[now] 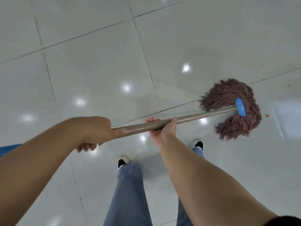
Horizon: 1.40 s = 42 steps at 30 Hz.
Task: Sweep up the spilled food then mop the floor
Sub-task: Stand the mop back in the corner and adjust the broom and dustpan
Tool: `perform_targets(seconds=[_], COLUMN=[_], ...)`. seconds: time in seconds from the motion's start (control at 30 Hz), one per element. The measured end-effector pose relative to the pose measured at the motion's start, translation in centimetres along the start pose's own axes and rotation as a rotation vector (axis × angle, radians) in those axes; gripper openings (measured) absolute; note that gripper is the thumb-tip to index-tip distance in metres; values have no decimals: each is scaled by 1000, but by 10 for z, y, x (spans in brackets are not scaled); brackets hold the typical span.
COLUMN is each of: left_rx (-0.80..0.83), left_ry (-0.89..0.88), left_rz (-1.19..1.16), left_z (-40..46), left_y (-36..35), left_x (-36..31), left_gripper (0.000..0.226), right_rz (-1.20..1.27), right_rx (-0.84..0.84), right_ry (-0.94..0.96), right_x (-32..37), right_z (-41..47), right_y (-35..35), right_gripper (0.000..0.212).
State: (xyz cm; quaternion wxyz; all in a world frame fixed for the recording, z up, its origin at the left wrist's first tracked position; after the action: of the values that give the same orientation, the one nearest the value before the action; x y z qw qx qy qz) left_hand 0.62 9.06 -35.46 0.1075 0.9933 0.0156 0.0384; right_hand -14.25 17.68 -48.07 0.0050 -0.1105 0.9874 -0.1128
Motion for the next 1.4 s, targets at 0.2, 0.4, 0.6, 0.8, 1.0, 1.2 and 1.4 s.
perform_targets(seconds=[0.2,0.4,0.6,0.8,1.0,1.2,1.4], left_rx=[56,119,394,431,546,642,687], left_ry=[-122,-261,-250,-550,-731,-965,-1051], left_rz=[-12,-130,-264,-604,-821,-873,-889], left_z=[35,25,-16,-88,-183,-256,-303], left_y=[-77,-162,-182,-138,-89,-80,-99], left_x=[-248,-450,-478,-483,-487,-501,-540], left_gripper=[67,62,57,30,43,51,66], right_rz=[51,123,45,3,-87,-166,-225], right_rx=[-125,-247,-286,-310,-252,-224,-199], right_ry=[63,205,210,539,762,977,1101], right_x=[220,379,410,413,412,421,450], right_z=[18,2,-29,-93,-205,-291,-339], right_y=[116,216,253,213,169,159,186], right_gripper=[57,50,52,44,55,45,66])
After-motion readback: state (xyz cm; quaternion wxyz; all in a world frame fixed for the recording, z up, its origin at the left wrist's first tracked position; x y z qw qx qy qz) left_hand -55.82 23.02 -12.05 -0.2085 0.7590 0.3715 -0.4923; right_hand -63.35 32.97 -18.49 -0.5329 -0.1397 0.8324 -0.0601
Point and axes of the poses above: each hand's wrist, its own z-axis towards the middle knuckle, its own y-axis out of the back of the hand, x = y × z, the point moved 4 cm from there along z, towards the middle knuckle, and after that the axes turned 12 degrees about -z, right-handed, at the moved point
